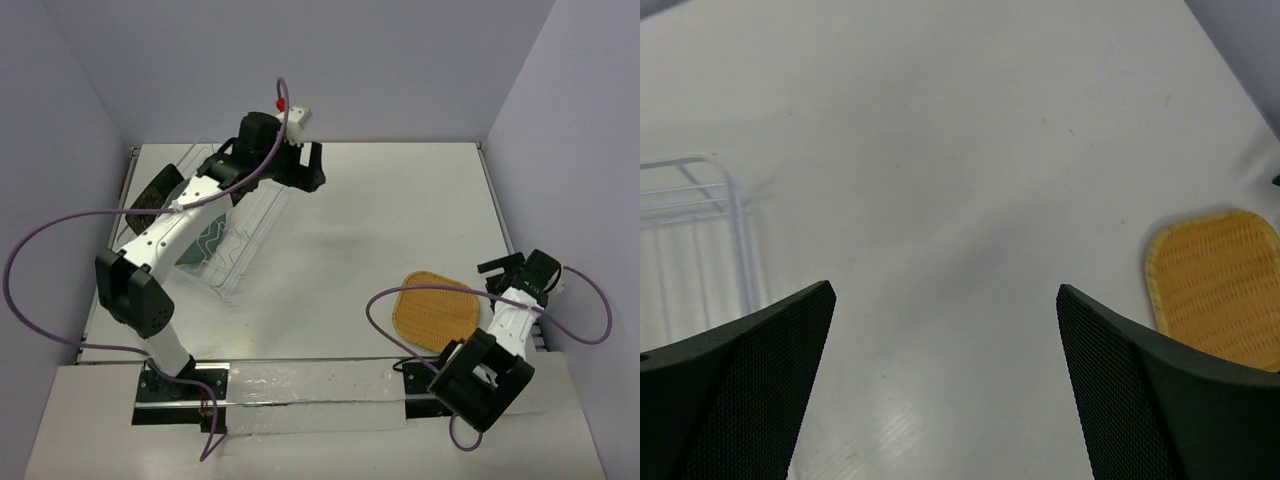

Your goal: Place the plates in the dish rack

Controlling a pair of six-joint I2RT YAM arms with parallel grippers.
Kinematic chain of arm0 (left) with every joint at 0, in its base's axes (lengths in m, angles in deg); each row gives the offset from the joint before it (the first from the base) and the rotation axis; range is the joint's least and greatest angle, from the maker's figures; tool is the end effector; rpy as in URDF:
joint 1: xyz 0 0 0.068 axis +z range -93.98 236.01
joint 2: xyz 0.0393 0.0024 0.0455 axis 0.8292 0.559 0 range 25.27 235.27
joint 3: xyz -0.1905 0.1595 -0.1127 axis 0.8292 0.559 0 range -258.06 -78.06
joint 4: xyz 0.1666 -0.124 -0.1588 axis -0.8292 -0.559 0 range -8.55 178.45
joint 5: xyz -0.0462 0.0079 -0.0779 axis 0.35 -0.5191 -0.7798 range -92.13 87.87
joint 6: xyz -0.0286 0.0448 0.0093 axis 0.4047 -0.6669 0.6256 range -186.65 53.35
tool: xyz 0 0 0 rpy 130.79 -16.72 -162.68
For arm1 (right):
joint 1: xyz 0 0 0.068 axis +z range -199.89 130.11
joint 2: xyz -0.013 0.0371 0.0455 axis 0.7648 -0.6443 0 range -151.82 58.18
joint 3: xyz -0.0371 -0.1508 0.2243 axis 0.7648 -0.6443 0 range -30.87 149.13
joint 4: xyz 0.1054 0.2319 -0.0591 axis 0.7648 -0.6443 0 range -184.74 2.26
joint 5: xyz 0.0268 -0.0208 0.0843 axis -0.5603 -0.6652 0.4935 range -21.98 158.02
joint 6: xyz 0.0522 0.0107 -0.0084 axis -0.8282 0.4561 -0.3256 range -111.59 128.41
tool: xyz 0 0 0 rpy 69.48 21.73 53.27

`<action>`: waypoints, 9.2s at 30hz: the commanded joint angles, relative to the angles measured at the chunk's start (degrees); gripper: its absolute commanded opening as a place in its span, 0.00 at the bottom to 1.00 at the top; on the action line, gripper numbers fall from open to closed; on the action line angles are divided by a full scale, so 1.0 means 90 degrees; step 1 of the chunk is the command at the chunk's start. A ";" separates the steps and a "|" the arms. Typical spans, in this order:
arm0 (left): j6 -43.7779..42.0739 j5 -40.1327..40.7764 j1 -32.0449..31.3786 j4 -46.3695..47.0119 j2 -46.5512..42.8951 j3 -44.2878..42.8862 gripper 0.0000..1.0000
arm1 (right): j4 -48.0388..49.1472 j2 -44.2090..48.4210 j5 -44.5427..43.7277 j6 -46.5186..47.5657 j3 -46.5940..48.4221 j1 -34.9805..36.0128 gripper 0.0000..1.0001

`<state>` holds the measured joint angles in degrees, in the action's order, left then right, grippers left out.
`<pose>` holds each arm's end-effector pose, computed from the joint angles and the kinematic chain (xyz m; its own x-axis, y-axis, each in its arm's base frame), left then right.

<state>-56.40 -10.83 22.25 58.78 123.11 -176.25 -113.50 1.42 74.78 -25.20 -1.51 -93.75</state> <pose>0.3261 -0.2244 0.3830 -0.5180 0.1346 -0.8447 0.5761 0.7849 -0.2281 0.1369 -0.1258 0.1872 -0.1278 0.8853 -0.4471 0.8500 0.3300 0.4105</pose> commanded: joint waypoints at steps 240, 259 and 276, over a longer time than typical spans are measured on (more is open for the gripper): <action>-0.1737 0.3474 0.1876 -0.4331 -0.0378 -0.0545 0.02 | 0.0485 -0.1716 -0.0841 0.1400 0.2357 0.3081 1.00; -0.1106 0.4375 0.0982 -0.4695 0.0444 -0.1005 0.07 | 0.0480 -0.1698 -0.0907 0.1400 0.2367 0.3079 1.00; -0.0556 0.4612 0.0952 -0.4784 -0.0163 -0.0822 0.03 | 0.0480 -0.1802 -0.0781 0.1381 0.2375 0.3092 1.00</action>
<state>-62.09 29.38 30.34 14.62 126.53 -185.06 -110.92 -15.14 67.82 -12.71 18.58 -66.36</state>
